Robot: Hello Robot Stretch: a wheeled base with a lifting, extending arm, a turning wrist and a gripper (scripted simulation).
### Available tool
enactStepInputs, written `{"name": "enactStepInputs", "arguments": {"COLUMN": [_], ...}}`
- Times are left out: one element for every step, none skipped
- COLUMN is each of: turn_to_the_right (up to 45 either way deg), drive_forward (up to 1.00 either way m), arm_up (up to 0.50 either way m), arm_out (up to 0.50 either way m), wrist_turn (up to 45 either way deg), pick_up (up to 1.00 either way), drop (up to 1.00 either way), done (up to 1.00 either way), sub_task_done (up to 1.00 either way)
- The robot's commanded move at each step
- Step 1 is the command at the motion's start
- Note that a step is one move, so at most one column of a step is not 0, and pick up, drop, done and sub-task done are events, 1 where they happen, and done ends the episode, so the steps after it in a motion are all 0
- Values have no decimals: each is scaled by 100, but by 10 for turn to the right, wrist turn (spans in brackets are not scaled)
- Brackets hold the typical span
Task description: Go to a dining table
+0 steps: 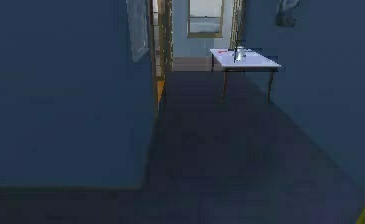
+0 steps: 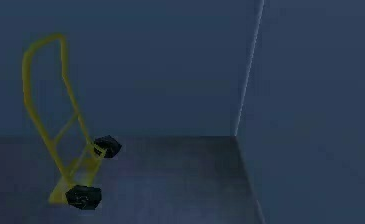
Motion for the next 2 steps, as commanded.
{"name": "enactStepInputs", "arguments": {"turn_to_the_right": [60, 0], "drive_forward": [0, 100], "arm_up": [0, 0], "arm_out": [0, 0], "wrist_turn": [0, 0], "pick_up": [0, 0], "drop": [0, 0], "done": [0, 0], "sub_task_done": [0, 0]}}
